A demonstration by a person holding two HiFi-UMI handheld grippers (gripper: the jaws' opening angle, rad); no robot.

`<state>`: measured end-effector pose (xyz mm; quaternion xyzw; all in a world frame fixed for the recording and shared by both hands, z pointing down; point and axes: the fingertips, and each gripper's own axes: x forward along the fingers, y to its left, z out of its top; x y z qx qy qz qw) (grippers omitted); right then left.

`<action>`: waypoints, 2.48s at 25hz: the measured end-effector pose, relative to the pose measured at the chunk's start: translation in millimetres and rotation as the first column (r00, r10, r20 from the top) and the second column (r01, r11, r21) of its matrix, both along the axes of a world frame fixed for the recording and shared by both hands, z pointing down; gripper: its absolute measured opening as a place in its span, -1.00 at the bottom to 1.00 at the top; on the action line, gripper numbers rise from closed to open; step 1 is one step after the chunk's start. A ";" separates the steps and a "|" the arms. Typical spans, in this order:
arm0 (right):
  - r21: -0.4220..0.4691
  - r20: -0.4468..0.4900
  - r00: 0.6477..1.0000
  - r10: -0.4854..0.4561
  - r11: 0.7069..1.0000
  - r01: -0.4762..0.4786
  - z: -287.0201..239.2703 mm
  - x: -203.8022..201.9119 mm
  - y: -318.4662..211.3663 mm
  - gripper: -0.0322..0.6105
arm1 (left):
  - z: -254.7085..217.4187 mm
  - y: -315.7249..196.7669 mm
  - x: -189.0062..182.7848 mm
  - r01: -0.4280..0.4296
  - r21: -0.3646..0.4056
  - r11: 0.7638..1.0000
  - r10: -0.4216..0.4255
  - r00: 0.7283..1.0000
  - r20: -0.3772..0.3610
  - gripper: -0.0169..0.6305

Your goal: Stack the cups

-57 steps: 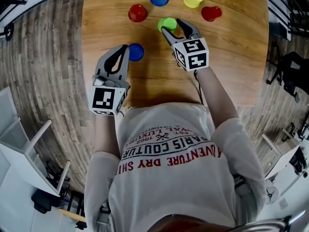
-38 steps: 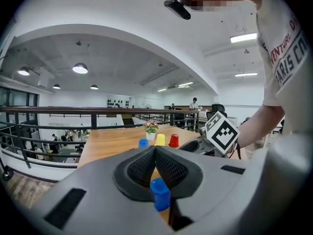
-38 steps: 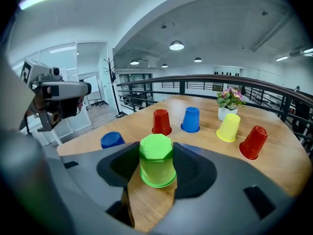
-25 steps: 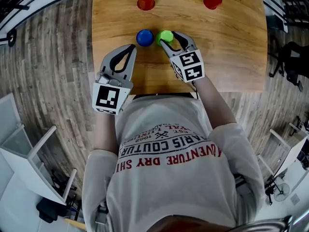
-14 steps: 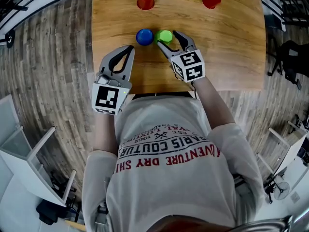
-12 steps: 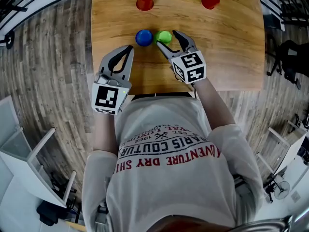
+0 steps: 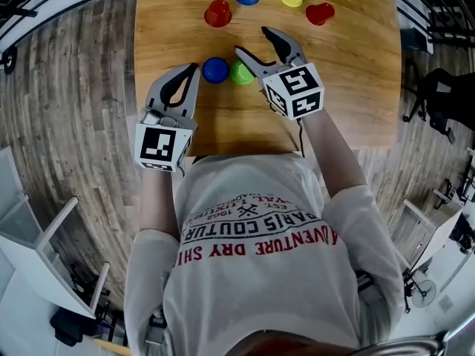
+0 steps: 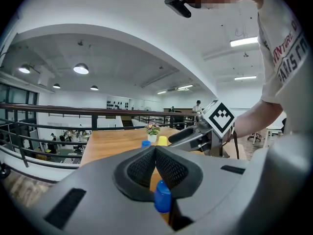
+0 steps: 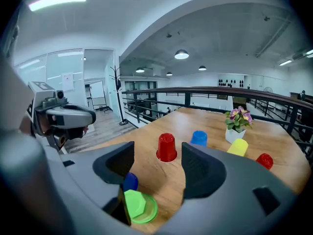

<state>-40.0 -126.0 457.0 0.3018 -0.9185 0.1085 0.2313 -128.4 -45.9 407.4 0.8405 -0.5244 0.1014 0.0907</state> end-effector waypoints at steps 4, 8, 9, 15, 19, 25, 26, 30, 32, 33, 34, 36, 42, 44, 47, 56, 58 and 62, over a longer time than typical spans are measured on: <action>-0.024 -0.007 0.999 -0.048 0.999 0.048 9.6 -19.0 -31.1 0.02 | 1.8 -17.4 -3.5 0.017 0.007 1.000 -0.017 1.000 0.002 -0.90; -0.069 -0.009 0.996 -0.090 0.994 0.090 28.3 -36.2 -56.0 0.02 | 8.1 -33.9 -4.8 0.042 -0.006 0.999 -0.042 0.999 0.005 -0.90; -0.077 -0.009 0.995 -0.101 0.992 0.100 32.8 -40.2 -60.9 0.02 | 10.2 -37.5 -5.3 0.052 -0.013 0.999 -0.052 0.999 -0.002 -0.90; -0.114 -0.015 0.986 -0.163 0.980 0.161 59.9 -65.0 -77.7 0.02 | 19.5 -53.8 -10.8 0.106 -0.036 0.994 -0.107 0.994 -0.034 -0.90; -0.131 -0.028 0.984 -0.179 0.976 0.174 76.1 -76.0 -82.2 0.02 | 28.2 -56.2 -12.2 0.113 -0.054 0.992 -0.115 0.993 -0.032 -0.90; -0.134 -0.079 0.978 -0.193 0.974 0.181 87.3 -77.0 -84.8 -0.10 | 30.7 -53.0 -7.7 0.111 -0.065 0.992 -0.112 0.993 -0.021 -0.90; -0.125 -0.087 0.977 -0.193 0.975 0.182 86.9 -76.9 -85.4 -0.11 | 30.3 -52.2 -7.7 0.109 -0.064 0.992 -0.111 0.994 -0.021 -0.90; -0.096 -0.084 0.980 -0.182 0.980 0.174 75.0 -73.3 -83.1 -0.13 | 23.4 -46.7 -8.2 0.104 -0.058 0.993 -0.105 0.994 -0.019 -0.90; -0.083 -0.075 0.983 -0.168 0.983 0.162 65.6 -67.0 -79.8 -0.13 | 17.9 -43.8 -7.0 0.098 -0.049 0.994 -0.099 0.995 -0.020 -0.90; -0.075 -0.072 0.985 -0.159 0.985 0.153 61.2 -62.2 -78.0 -0.13 | 15.4 -42.3 -5.6 0.092 -0.044 0.995 -0.093 0.995 -0.020 -0.90; -0.064 -0.072 0.987 -0.145 0.988 0.141 57.5 -56.0 -76.7 -0.13 | 13.1 -41.0 -3.8 0.082 -0.037 0.996 -0.083 0.996 -0.017 -0.90; -0.041 -0.070 0.991 -0.110 0.993 0.108 50.8 -41.5 -73.7 -0.13 | 8.9 -38.6 1.2 0.055 -0.020 0.998 -0.055 0.998 -0.011 -0.90; -0.018 -0.069 0.998 -0.012 1.000 0.011 39.3 1.6 -52.8 -0.13 | 1.3 -23.7 20.9 -0.026 0.004 1.000 0.026 1.000 -0.001 -0.90; -0.009 -0.075 0.997 0.026 1.000 -0.026 37.9 17.2 -45.9 -0.13 | 1.3 -19.8 26.9 -0.053 0.007 0.999 0.053 0.999 0.003 -0.90; -0.007 -0.090 0.994 0.067 0.998 -0.068 40.0 39.0 -31.5 -0.13 | 1.3 -13.0 35.2 -0.079 0.011 0.997 0.079 0.997 0.002 -0.90; -0.058 -0.141 0.976 0.165 0.983 -0.174 69.4 86.0 24.4 -0.13 | 2.8 12.2 58.5 -0.151 0.031 0.988 0.150 0.988 0.017 -0.90; -0.072 -0.149 0.973 0.177 0.979 -0.190 76.1 91.1 34.2 -0.13 | 3.0 17.9 62.3 -0.158 0.026 0.987 0.158 0.987 0.011 -0.90; -0.098 -0.155 0.969 0.190 0.974 -0.206 88.1 94.1 48.2 -0.13 | 5.8 26.7 66.9 -0.181 0.025 0.983 0.180 0.983 0.026 -0.90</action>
